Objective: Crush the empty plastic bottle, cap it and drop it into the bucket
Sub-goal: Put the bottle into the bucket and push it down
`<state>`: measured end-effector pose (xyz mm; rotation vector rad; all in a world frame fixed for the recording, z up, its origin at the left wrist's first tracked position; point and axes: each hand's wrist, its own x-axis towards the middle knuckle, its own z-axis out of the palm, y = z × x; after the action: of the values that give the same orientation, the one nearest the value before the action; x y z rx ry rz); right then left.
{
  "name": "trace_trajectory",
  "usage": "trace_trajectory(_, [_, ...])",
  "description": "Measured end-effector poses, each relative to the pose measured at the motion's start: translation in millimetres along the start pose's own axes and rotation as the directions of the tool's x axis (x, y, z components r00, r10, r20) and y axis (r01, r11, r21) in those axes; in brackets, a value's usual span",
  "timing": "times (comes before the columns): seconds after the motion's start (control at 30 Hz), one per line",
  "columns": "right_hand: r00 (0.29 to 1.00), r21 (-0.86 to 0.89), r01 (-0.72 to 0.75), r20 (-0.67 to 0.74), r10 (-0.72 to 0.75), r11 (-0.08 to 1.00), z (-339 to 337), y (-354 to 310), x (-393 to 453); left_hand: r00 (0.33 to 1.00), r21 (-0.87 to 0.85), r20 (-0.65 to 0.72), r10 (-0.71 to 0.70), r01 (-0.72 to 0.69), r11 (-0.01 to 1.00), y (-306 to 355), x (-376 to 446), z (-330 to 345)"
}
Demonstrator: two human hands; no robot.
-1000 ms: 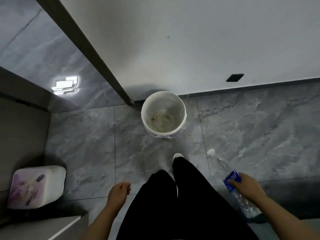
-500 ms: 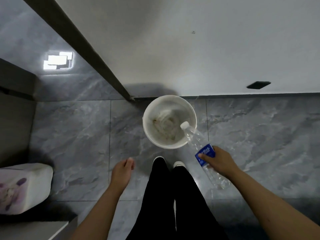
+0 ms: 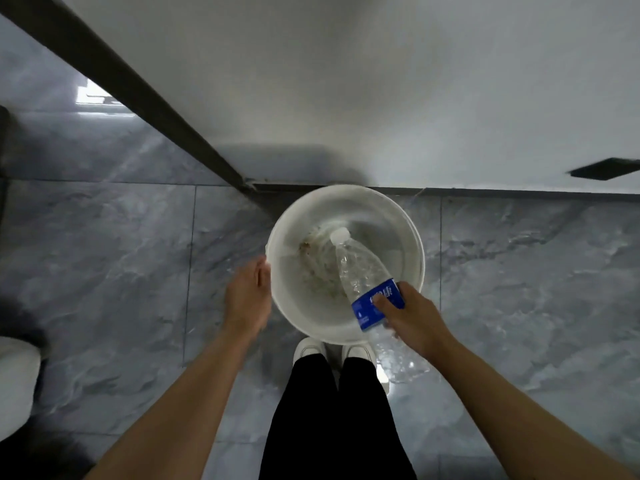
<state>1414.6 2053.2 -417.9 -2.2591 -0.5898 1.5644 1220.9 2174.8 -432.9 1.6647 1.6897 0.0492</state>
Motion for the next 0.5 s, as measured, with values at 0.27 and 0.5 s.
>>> trace_trajectory(0.27, [0.999, -0.034, 0.038, 0.035, -0.037, 0.999, 51, 25, 109, 0.996, 0.079, -0.084, 0.035, -0.028, 0.996, -29, 61, 65])
trace_trajectory(0.5, [0.993, 0.052, -0.083, 0.087, 0.078, 0.995, 88, 52, 177, 0.965, 0.05, -0.197, 0.173, -0.166, 0.985, -46, 59, 69])
